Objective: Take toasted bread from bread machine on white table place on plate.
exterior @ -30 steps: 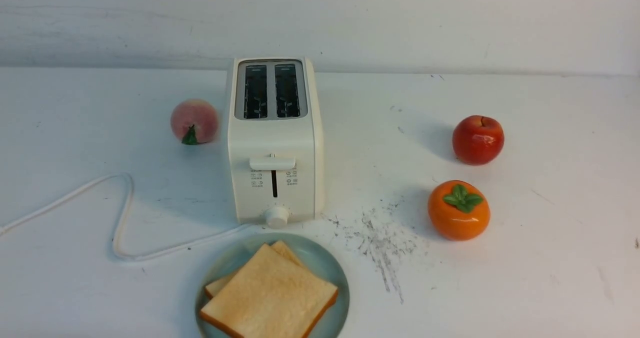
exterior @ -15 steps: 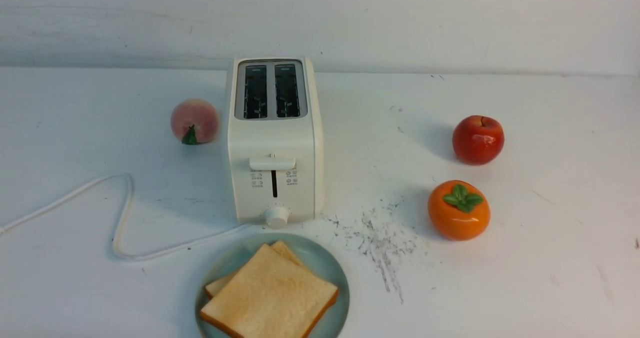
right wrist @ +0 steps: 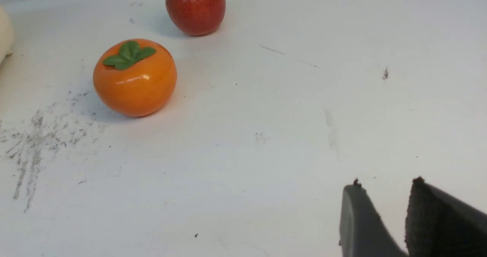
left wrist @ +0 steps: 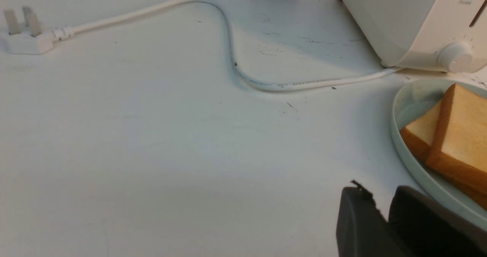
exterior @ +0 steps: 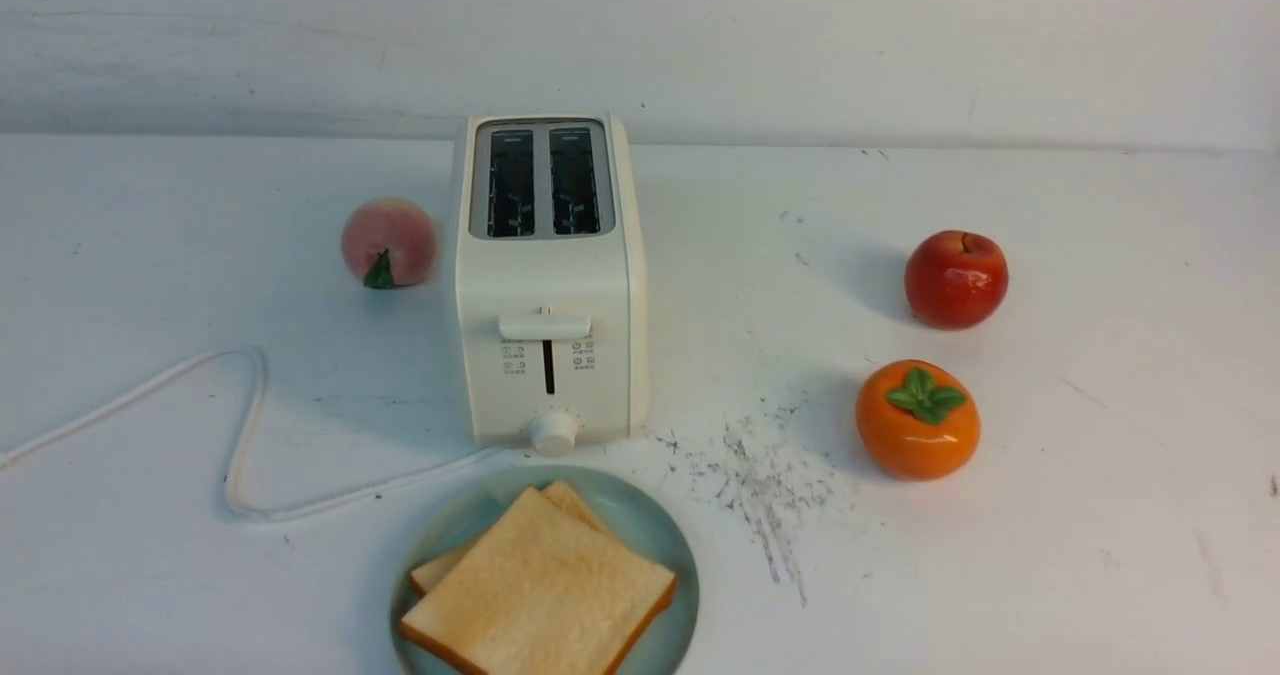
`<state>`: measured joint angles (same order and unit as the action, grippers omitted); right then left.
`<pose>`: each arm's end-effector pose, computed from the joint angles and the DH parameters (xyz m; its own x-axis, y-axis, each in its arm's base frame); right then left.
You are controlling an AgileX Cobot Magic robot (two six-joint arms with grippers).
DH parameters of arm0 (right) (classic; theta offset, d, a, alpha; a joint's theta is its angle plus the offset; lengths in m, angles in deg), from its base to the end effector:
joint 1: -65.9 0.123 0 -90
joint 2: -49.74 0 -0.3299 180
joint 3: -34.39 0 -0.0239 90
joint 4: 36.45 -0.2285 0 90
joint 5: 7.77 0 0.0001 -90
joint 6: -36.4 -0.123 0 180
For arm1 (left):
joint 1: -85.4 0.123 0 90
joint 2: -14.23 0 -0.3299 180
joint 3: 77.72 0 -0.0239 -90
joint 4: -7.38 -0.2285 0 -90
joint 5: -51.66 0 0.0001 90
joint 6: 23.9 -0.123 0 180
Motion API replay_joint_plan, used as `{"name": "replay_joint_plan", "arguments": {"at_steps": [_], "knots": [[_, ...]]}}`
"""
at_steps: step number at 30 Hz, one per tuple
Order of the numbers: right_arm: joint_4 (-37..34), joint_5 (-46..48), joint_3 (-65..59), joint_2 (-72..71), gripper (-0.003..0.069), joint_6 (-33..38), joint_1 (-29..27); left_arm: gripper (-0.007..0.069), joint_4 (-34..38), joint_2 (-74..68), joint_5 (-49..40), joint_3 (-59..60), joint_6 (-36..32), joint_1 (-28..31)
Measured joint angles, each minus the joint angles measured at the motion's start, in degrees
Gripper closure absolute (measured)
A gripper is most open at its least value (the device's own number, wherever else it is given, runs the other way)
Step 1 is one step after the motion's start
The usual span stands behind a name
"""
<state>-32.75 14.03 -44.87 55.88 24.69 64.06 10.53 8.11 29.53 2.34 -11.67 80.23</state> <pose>0.0152 -0.0034 0.1641 -0.2839 0.1531 -0.9466 0.0968 0.9867 0.1305 0.0148 -0.0039 0.1586 -0.3302 -0.2325 -0.9148 0.0242 0.9668 -0.2544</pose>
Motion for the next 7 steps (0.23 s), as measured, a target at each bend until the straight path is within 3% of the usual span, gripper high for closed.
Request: {"name": "replay_joint_plan", "arguments": {"at_steps": [7], "knots": [[0.00, 0.00, 0.00, 0.00, 0.0451, 0.00, 0.00, 0.0496, 0.00, 0.00, 0.00, 0.00, 0.00, 0.00]]}}
